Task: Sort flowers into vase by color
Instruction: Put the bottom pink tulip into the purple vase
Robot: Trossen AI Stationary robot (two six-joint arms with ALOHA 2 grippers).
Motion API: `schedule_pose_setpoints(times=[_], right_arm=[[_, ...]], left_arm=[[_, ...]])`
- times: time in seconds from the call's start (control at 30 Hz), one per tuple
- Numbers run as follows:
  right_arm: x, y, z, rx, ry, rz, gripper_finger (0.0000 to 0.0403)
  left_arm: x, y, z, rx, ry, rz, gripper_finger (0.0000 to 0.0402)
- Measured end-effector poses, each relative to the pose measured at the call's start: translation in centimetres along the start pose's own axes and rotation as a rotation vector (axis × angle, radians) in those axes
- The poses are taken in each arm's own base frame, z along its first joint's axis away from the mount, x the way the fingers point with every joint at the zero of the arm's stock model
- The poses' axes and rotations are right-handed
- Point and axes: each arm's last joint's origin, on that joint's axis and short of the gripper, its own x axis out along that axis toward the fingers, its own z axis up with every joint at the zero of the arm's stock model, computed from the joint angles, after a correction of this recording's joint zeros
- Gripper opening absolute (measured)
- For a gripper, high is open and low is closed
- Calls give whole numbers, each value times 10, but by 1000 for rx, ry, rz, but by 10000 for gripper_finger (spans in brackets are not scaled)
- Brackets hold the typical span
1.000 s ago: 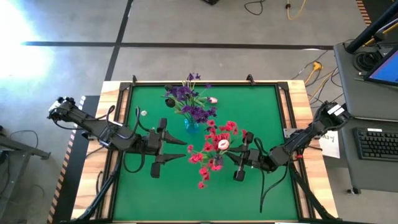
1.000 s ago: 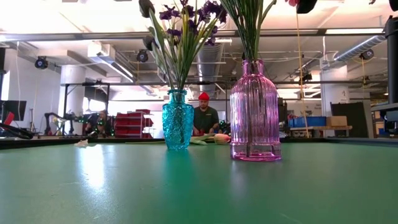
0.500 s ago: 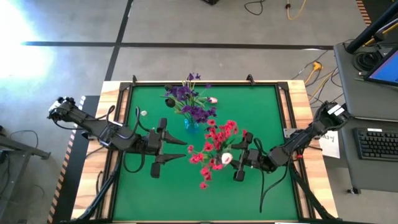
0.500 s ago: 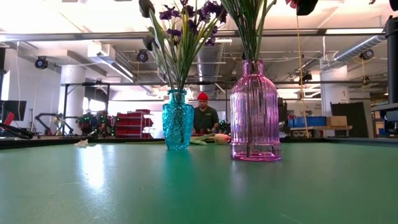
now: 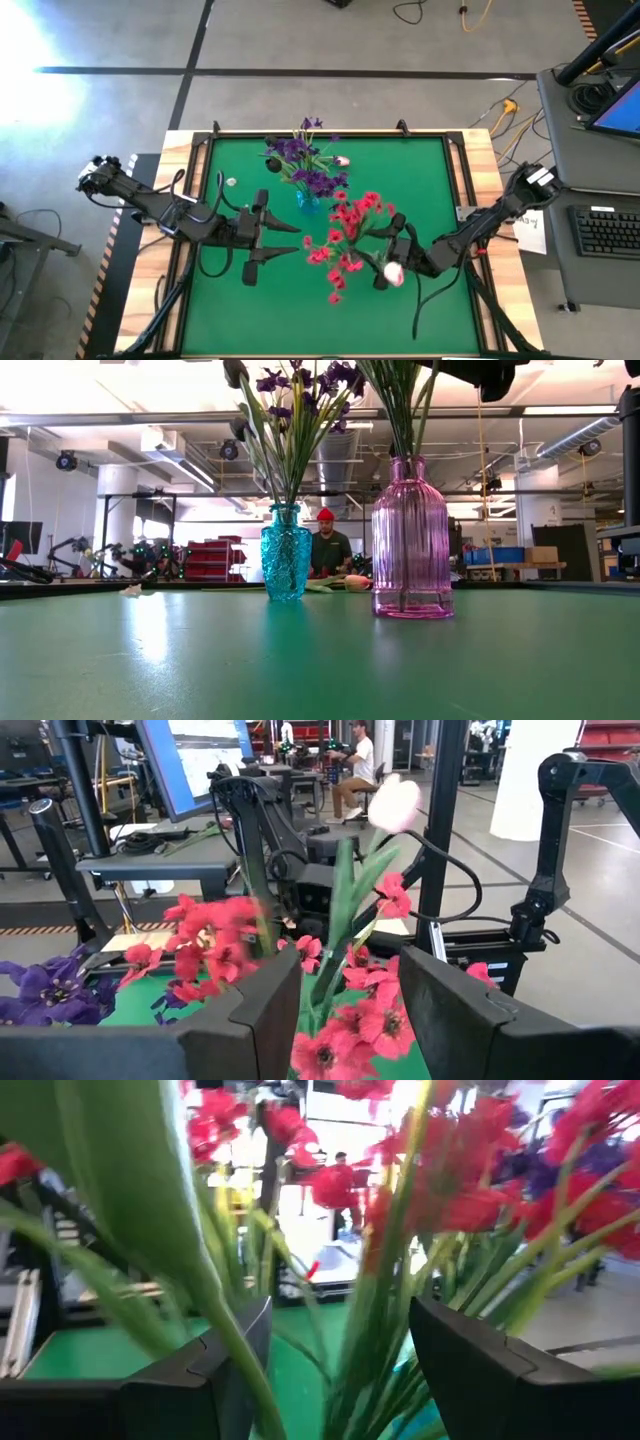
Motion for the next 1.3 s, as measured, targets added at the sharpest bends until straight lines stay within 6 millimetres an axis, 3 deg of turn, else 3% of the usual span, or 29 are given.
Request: schedule_pose_setpoints(times=[0.37,0.77,0.93,1.3], right_arm=[[-2,-3,8,48,-19,6,203],[4,5,15,-7,19,67,19],[15,16,28,-72,94,75,13],[30,18,48,-4,247,62,12]], left_arm=[[0,0,0,0,-1,3,160],[0,0,0,0,-1,3,160],[0,0,0,0,0,3,160],[0,0,0,0,0,3,160]])
